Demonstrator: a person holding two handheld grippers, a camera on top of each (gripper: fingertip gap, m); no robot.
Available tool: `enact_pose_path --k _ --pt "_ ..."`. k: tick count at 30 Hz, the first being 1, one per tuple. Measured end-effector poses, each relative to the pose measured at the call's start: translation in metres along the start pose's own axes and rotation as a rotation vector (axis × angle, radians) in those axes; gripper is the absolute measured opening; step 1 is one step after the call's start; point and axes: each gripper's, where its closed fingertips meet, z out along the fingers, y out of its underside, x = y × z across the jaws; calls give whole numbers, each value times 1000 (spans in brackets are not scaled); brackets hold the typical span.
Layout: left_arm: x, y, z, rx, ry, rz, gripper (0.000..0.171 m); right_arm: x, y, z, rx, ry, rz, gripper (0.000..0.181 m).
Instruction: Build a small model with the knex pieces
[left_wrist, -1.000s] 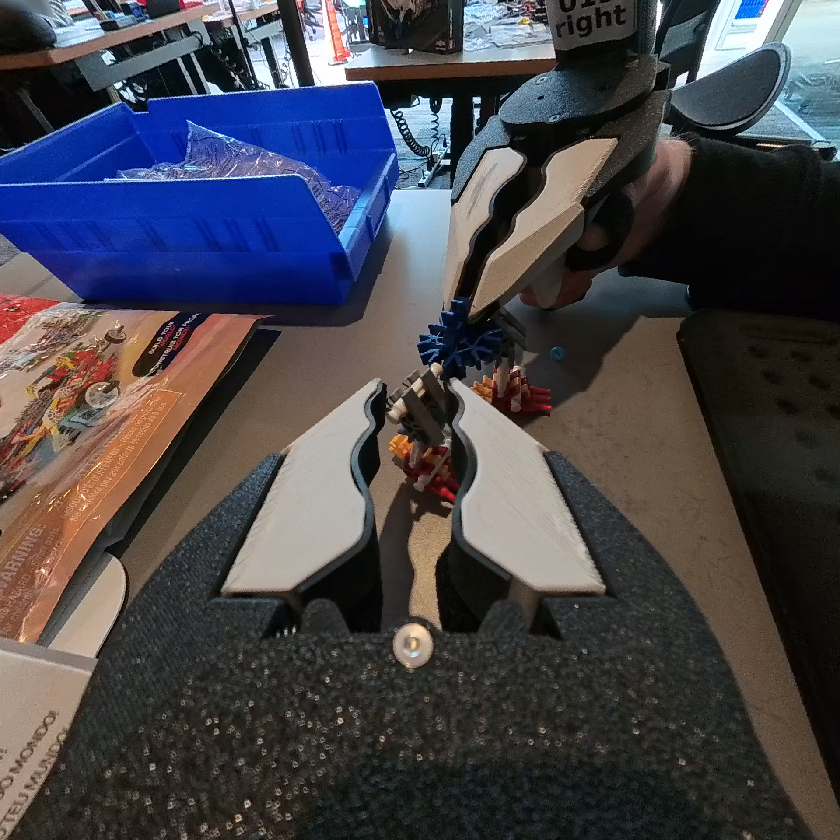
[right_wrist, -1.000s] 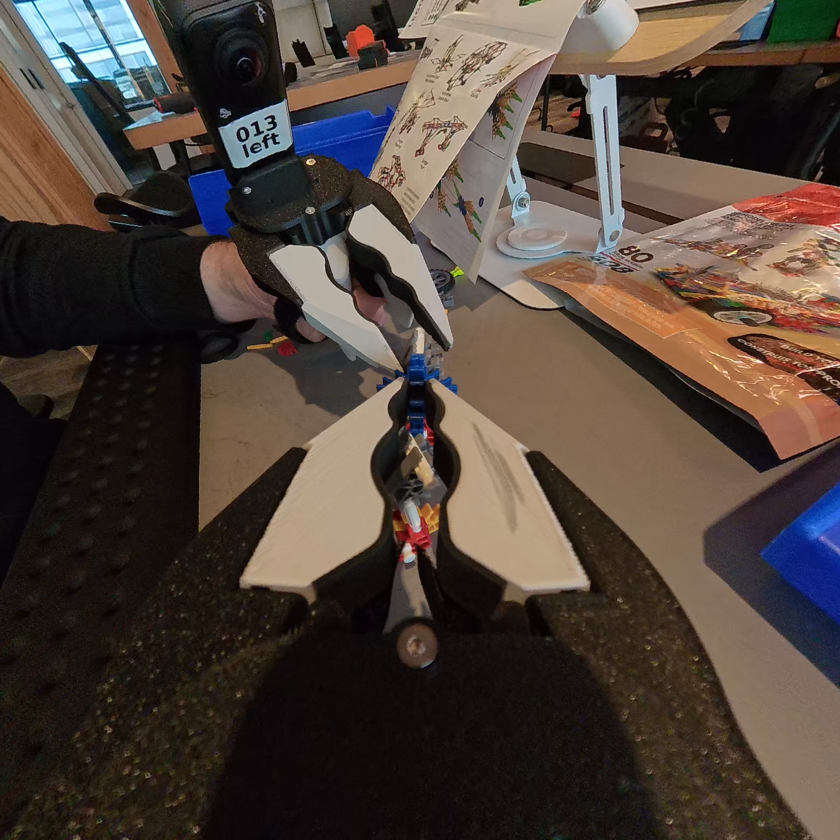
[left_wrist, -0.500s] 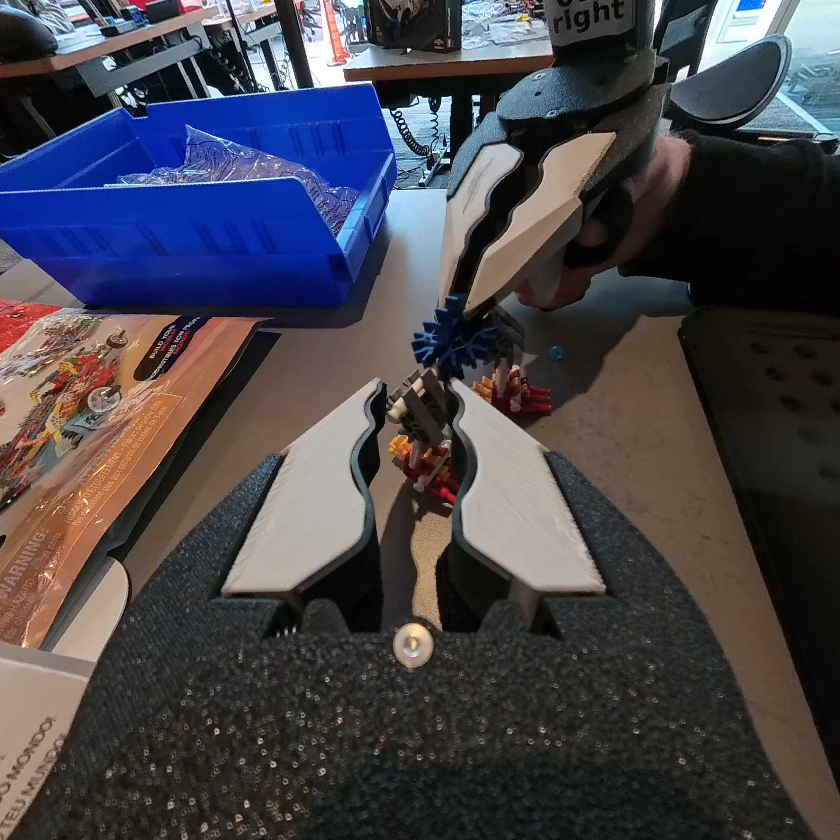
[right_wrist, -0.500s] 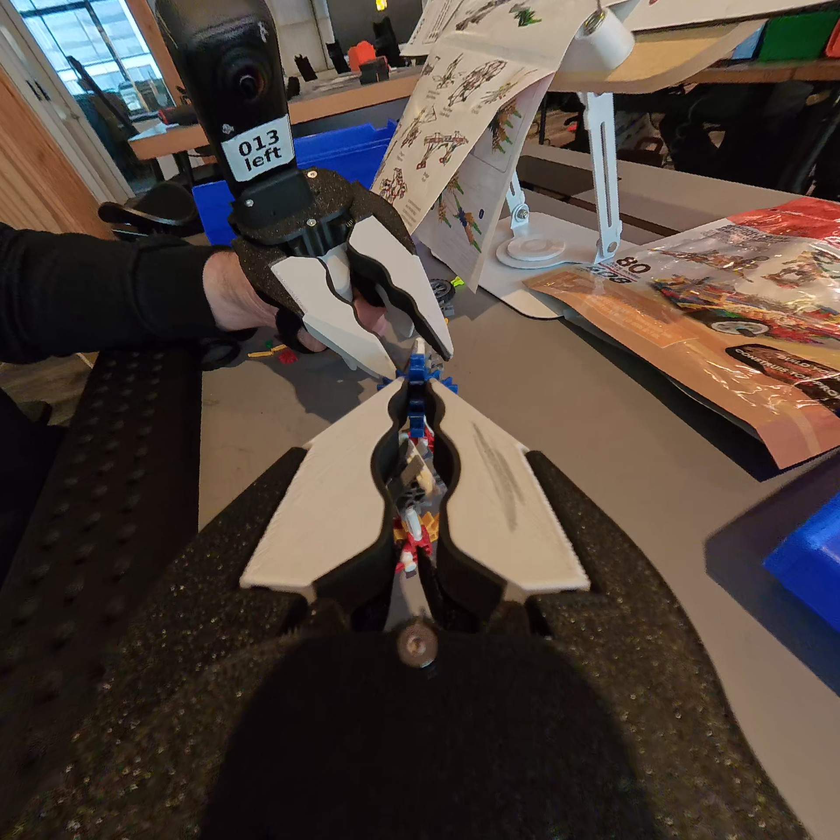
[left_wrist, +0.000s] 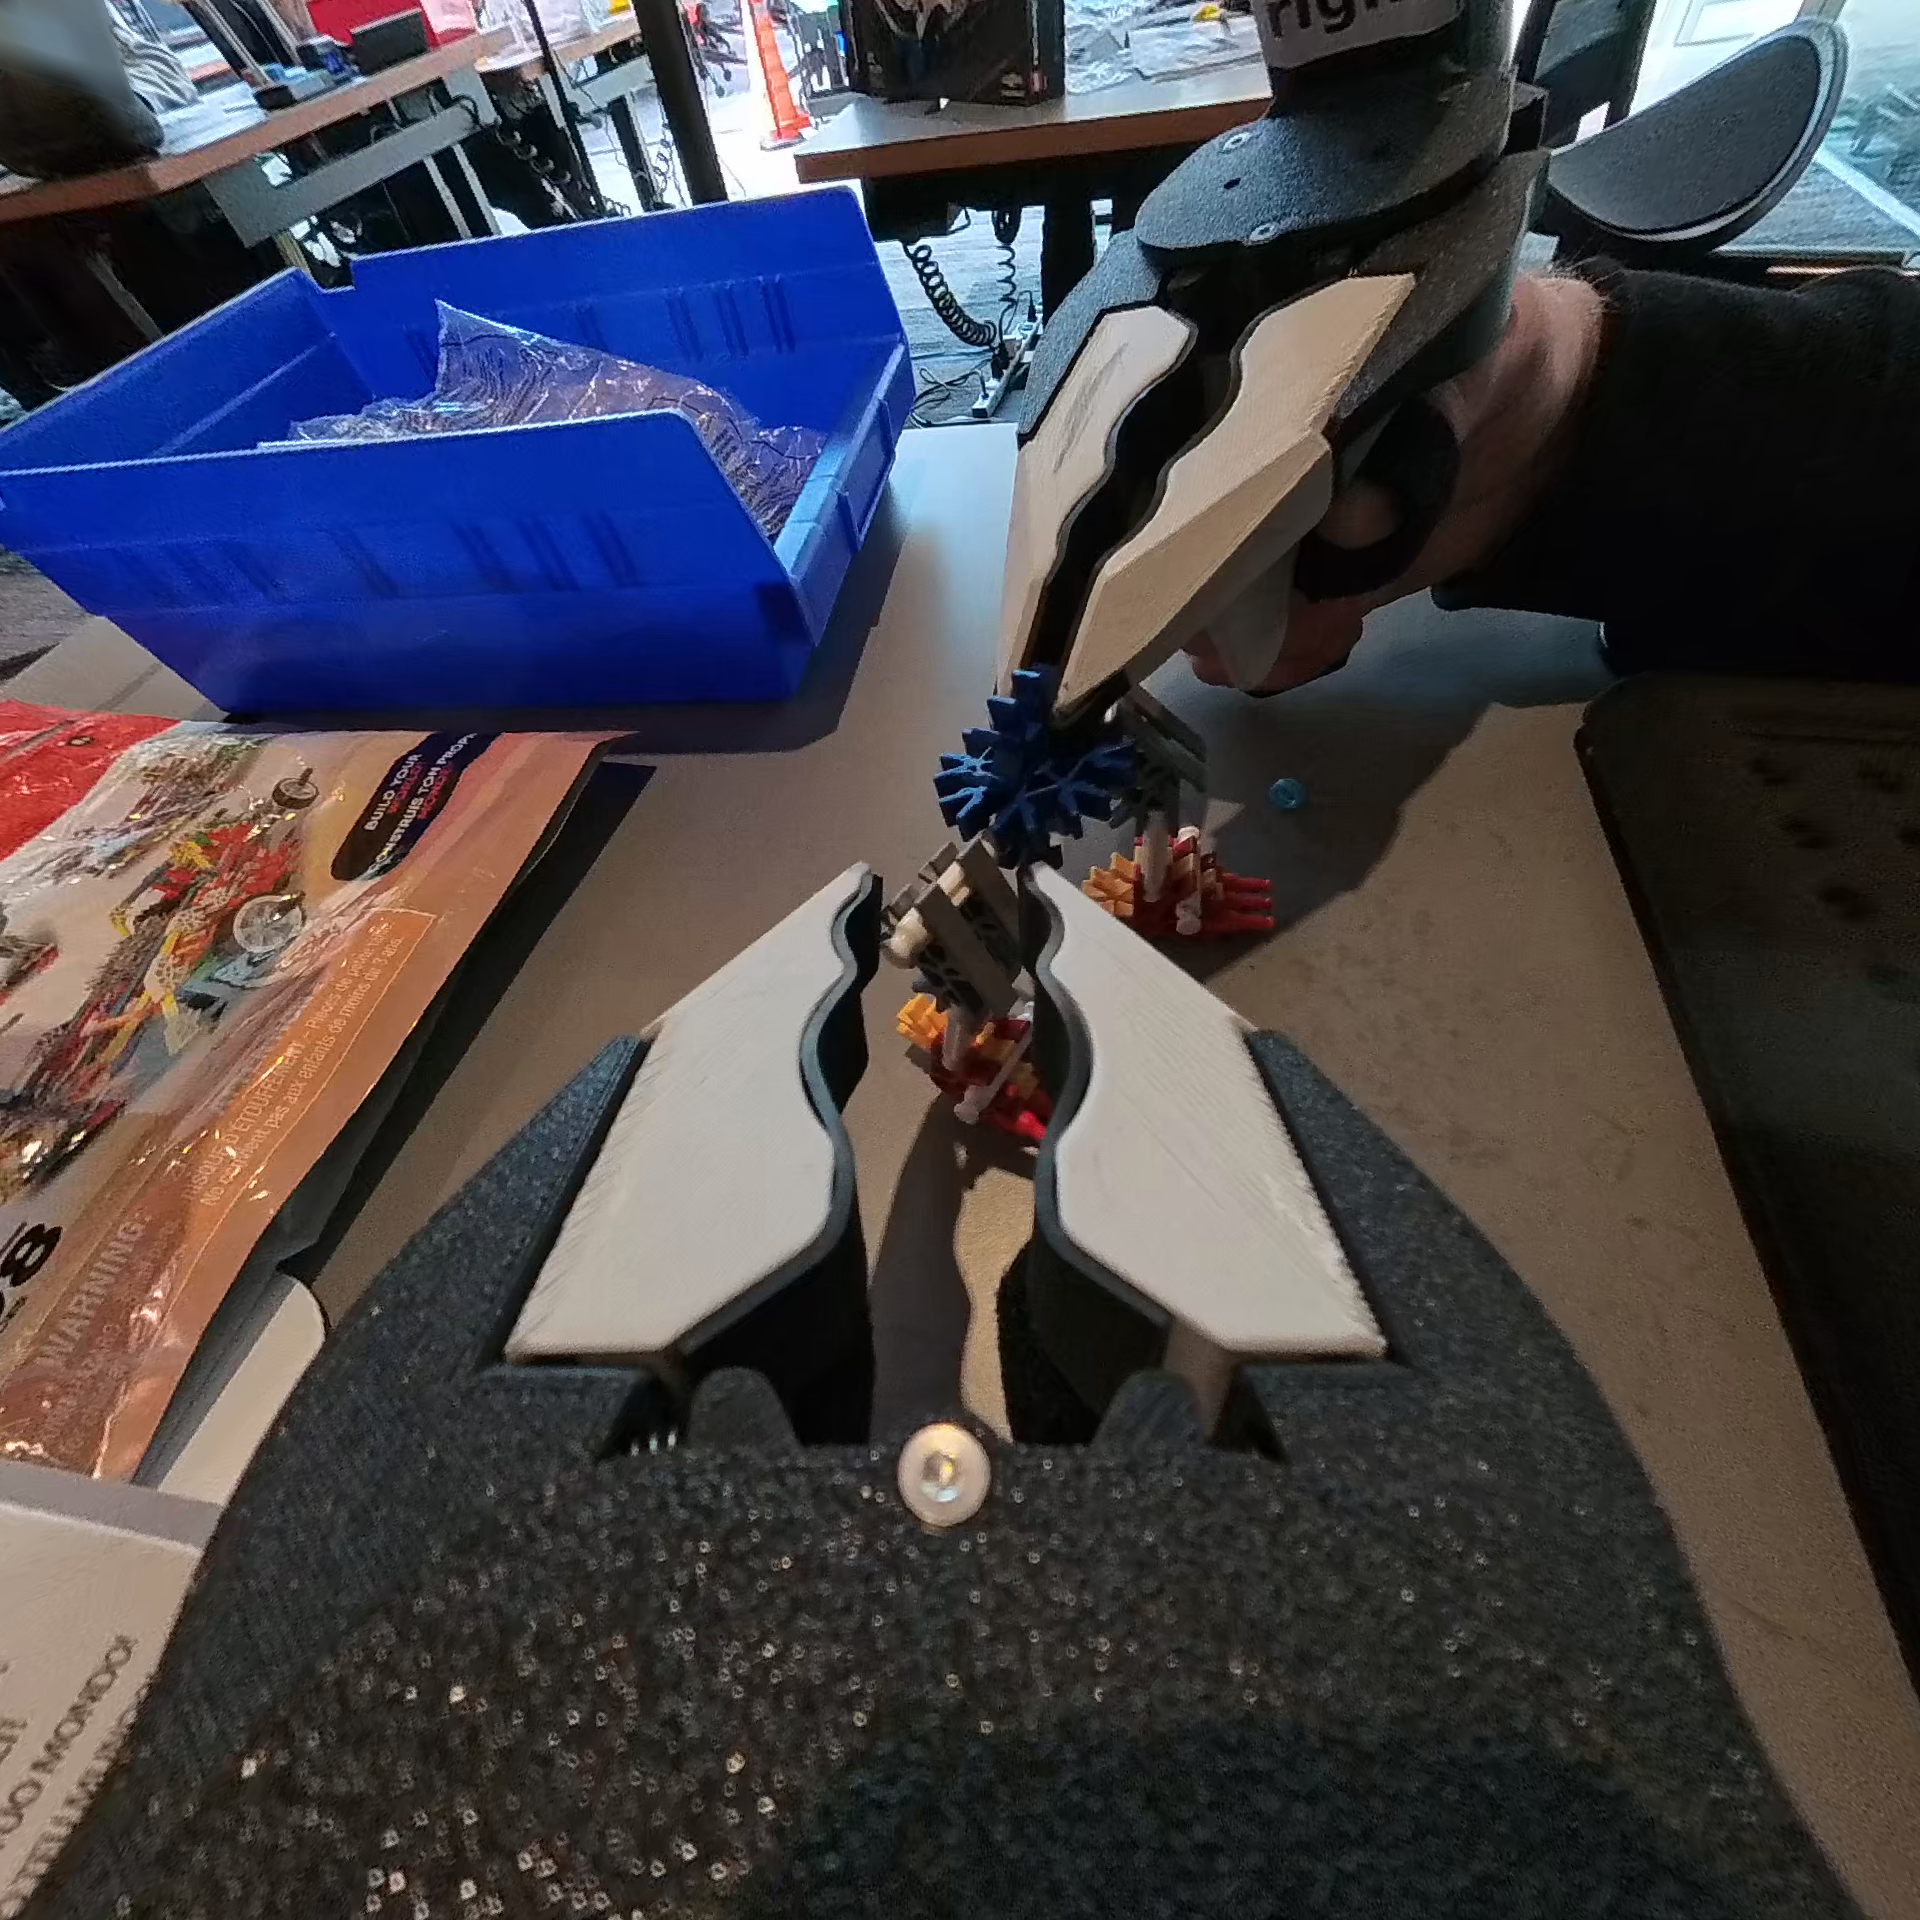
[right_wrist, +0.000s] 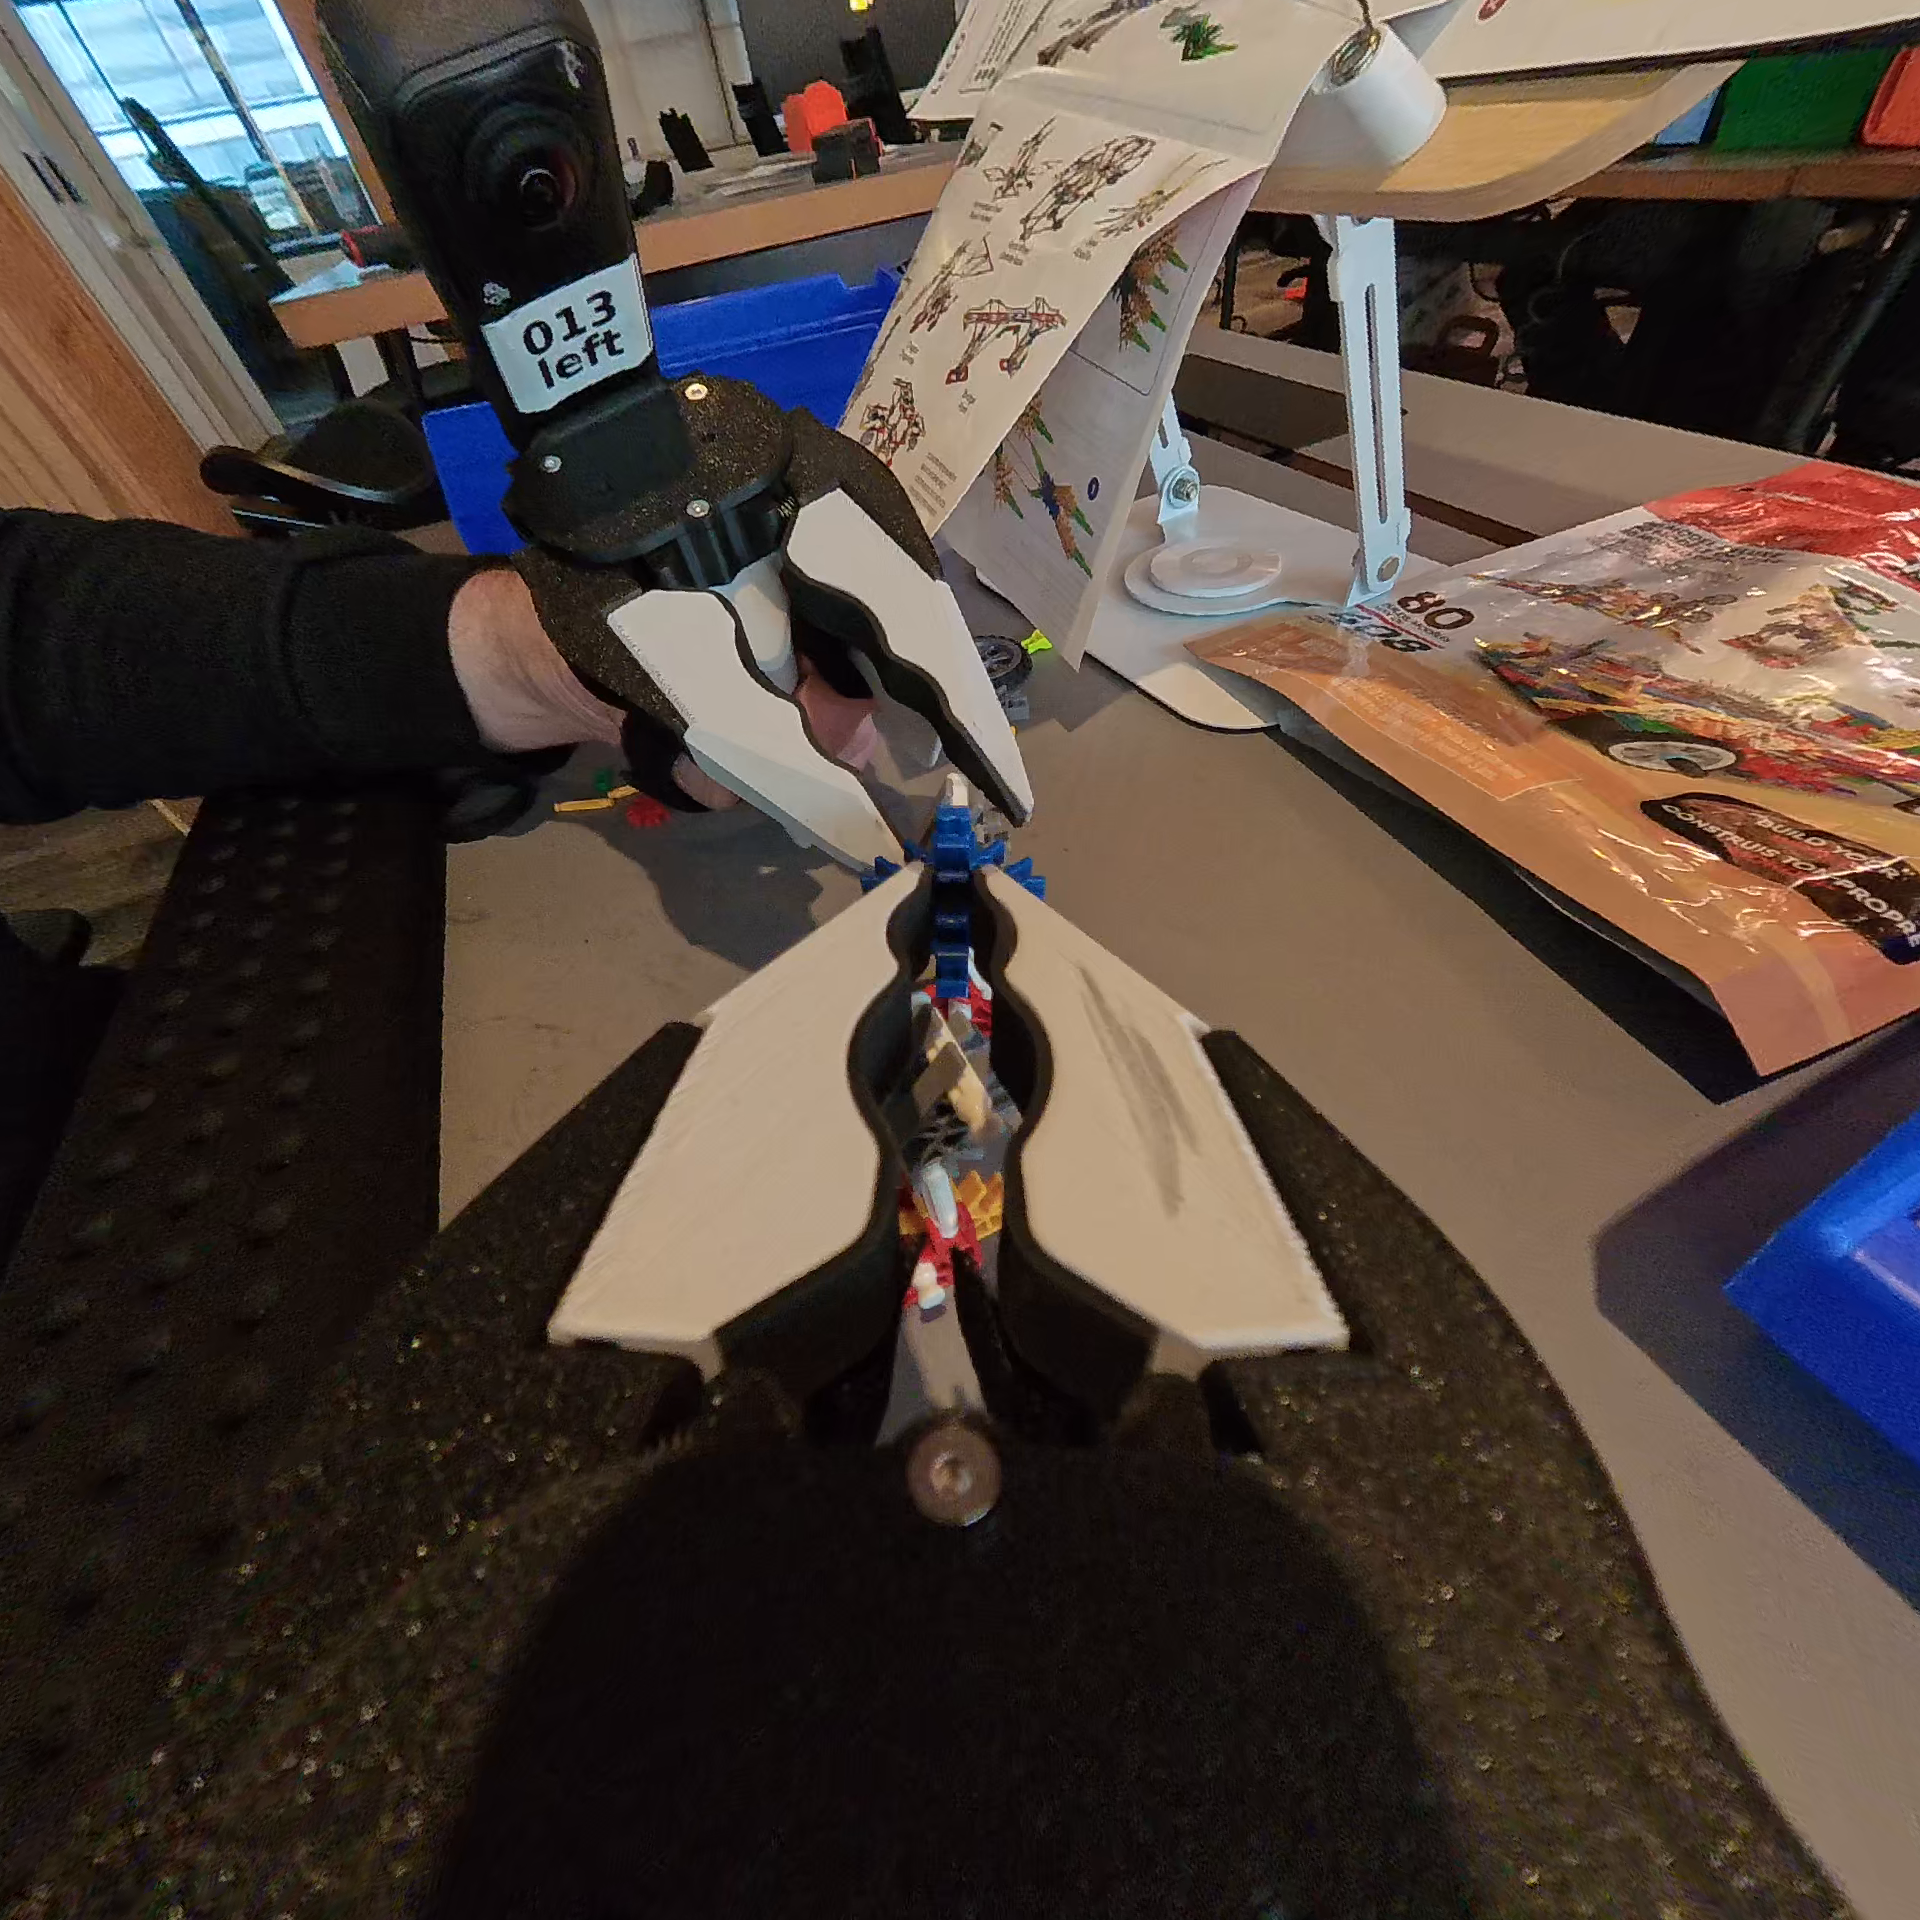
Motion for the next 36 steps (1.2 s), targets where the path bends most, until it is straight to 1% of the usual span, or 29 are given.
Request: enact_pose_path --k 6,14,36 --pt "0 0 0 1 1 -1 25 0 -4 -1 20 3 -7 5" --pt "0 0 0 0 -1 -1 25 0 -2 1 12 2 4 5" --pt "-1 1 0 -8 -17 19 24 3 16 2 -100 41 -71 5"
